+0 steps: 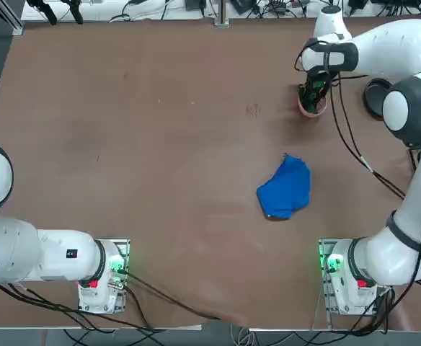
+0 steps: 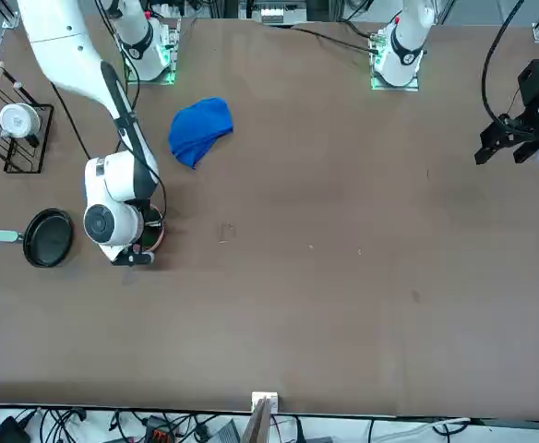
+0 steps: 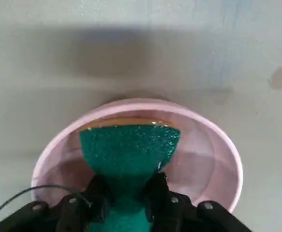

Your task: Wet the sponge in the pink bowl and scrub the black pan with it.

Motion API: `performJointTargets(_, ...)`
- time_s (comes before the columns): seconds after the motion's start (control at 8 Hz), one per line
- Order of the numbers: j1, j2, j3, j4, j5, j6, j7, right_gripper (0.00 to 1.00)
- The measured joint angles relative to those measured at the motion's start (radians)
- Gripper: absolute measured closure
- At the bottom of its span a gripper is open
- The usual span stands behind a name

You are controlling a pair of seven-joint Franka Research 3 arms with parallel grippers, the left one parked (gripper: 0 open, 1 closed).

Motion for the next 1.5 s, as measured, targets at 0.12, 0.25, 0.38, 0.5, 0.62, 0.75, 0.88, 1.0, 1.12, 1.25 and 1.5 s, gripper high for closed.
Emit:
performJointTargets(0.12,0.000,-0.003,0.000,0.004,0.000,0.000,0.000,0.62)
performJointTargets(0.25,0.000,-0.011,0.000,0.015,0.000,-0.006,0.000,0.62)
performJointTargets(0.38,0.000,-0.027,-0.001,0.035,0.000,-0.036,0.000,0.62)
performJointTargets(0.5,0.000,-0.042,-0.002,0.066,0.000,-0.088,0.000,0.62)
performJointTargets(0.62,0.000,-0.054,-0.003,0.099,0.000,-0.146,0.000,0.62)
performJointTargets(0.75,0.000,-0.061,-0.004,0.126,0.000,-0.191,0.000,0.62)
performJointTargets(0.88,0.000,-0.067,-0.007,0.140,0.000,-0.213,0.000,0.62)
performJointTargets(1.0,-0.002,-0.071,-0.010,0.143,0.000,-0.222,0.000,0.62)
performJointTargets(1.12,-0.005,-0.073,-0.012,0.143,0.000,-0.233,0.000,0.62)
performJointTargets(1.25,-0.008,-0.073,-0.013,0.143,0.000,-0.242,0.000,0.62)
performJointTargets(1.5,-0.008,-0.067,-0.012,0.141,0.000,-0.246,0.000,0.62)
